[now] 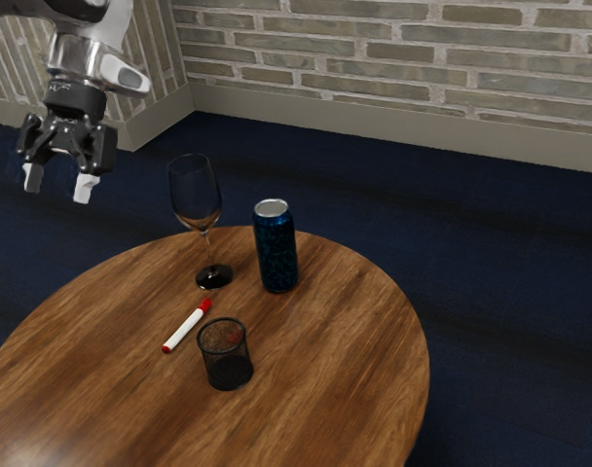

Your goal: Put the marker into the pen holder.

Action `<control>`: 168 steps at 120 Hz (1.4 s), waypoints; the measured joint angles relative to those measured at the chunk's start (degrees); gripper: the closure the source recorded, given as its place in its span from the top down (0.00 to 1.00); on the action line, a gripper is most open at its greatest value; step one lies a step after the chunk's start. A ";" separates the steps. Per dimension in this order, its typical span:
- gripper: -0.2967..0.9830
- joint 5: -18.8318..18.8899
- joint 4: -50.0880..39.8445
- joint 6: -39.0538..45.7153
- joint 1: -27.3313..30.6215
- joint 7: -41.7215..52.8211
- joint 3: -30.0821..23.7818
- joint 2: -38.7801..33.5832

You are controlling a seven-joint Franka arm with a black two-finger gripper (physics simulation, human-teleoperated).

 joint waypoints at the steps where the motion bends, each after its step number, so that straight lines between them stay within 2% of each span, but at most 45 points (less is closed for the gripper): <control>1: 0.77 0.06 -0.61 1.59 0.33 0.10 0.08 0.03; 15: 0.77 0.59 -3.56 18.09 2.09 1.26 1.48 0.01; 33: 0.77 0.61 -4.07 29.29 1.54 1.36 1.65 -0.14; 46: 0.77 0.66 -16.77 37.60 1.24 1.43 1.29 -5.10; 58: 0.77 0.79 -27.36 46.78 1.22 1.49 1.32 -5.80; 69: 0.77 0.84 -33.10 54.08 1.20 1.51 1.41 -6.13; 80: 0.77 0.87 -36.79 60.66 1.32 1.55 1.51 -4.09; 111: 0.77 0.52 -38.84 77.78 1.49 3.14 1.56 6.04; 131: 0.77 0.38 -36.74 84.32 1.51 3.94 1.36 11.38; 141: 0.77 0.03 -34.11 85.15 1.51 4.27 1.29 13.94; 168: 0.77 -1.22 -33.72 86.46 1.50 4.88 0.77 17.13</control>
